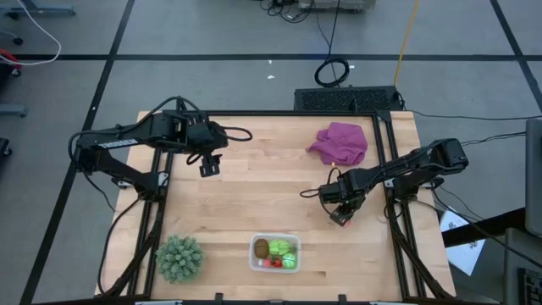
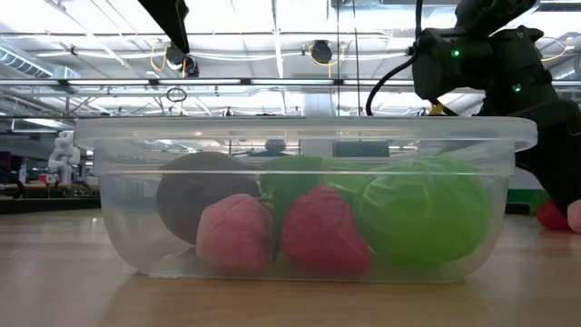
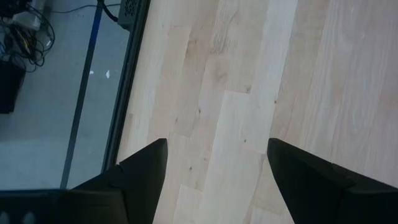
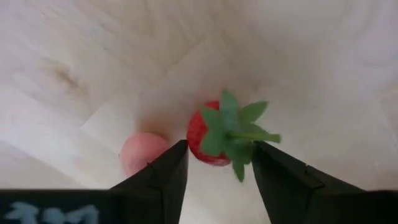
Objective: Pick and placing Produce into tupperware
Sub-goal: Put the strawberry into the transparent bin
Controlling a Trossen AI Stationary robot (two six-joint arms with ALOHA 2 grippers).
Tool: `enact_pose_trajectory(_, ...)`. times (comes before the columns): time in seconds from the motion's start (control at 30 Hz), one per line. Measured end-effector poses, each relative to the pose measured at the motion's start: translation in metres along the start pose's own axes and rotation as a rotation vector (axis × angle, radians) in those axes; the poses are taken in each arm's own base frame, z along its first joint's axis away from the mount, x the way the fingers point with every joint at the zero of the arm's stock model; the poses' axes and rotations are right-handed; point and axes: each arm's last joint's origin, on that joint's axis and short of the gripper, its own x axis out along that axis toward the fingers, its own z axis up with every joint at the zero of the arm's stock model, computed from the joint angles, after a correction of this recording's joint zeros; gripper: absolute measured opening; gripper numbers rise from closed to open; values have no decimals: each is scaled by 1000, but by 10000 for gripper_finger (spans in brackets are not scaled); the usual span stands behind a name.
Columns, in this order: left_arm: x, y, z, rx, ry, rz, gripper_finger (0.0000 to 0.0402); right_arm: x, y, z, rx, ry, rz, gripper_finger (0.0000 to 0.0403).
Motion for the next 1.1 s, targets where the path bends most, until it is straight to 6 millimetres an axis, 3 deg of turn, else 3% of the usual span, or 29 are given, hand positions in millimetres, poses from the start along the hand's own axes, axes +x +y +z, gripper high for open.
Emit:
enact_pose_trajectory(0.27,0,0,0,-2,0,0,280,-1,-3,3,14,21,20,138)
enact_pose_trajectory(0.57,0,0,0,-1,0,0,280,-2,0,10,-10,-29,76,137)
enact_pose_trajectory(1.1,0,0,0,-1,0,0,280,-2,2,11,-38,-46,90,239)
